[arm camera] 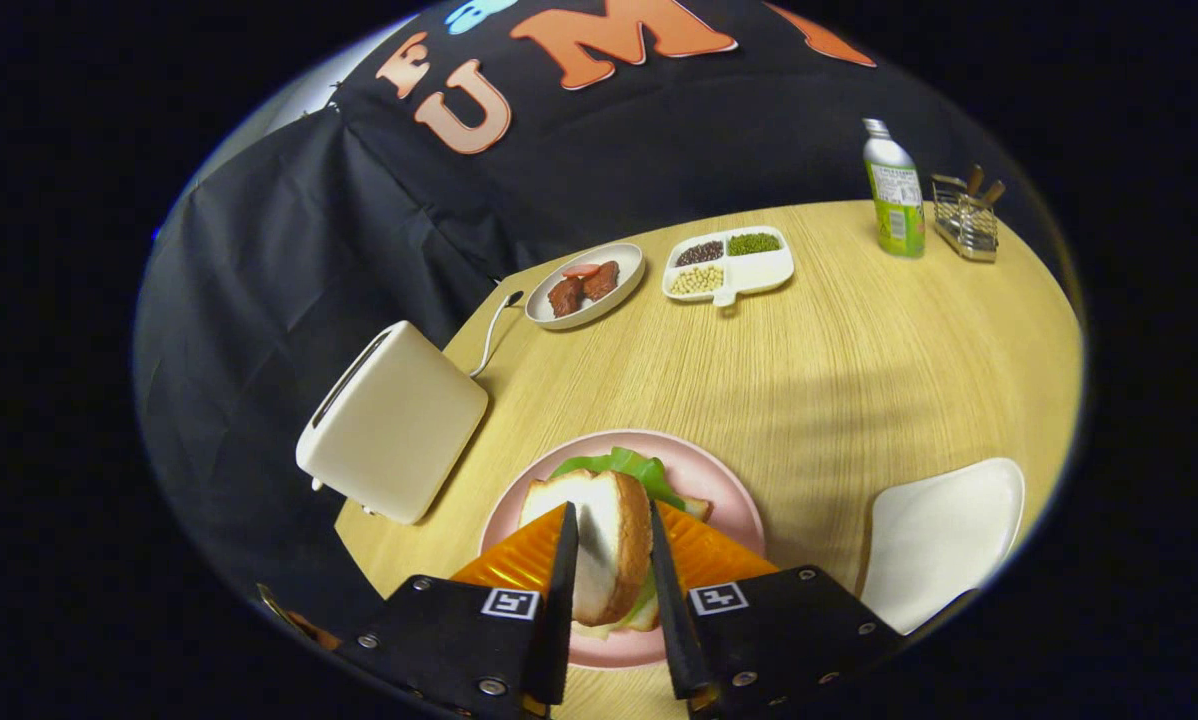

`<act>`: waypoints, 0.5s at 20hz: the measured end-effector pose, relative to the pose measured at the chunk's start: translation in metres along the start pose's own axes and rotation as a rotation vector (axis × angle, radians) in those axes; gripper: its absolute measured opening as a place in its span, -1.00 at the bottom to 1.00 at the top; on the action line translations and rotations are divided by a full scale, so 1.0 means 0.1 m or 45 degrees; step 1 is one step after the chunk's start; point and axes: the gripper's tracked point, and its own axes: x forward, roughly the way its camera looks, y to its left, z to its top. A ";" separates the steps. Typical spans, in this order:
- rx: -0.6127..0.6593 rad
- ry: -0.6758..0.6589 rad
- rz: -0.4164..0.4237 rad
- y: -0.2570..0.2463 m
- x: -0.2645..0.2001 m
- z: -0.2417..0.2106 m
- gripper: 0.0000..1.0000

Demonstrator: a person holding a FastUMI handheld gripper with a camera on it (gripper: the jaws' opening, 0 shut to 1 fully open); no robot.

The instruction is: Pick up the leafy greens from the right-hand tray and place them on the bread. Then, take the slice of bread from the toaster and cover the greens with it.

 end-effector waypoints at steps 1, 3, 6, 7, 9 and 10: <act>-0.035 -0.041 -0.032 -0.05 -0.02 0.07 -0.09; -0.051 -0.110 -0.065 -0.10 -0.13 0.19 0.12; -0.040 -0.204 -0.076 -0.07 -0.27 0.35 0.27; -0.054 -0.247 -0.083 -0.05 -0.33 0.44 0.29; -0.094 -0.338 -0.091 -0.07 -0.37 0.58 0.37; -0.118 -0.386 -0.103 -0.05 -0.45 0.65 0.42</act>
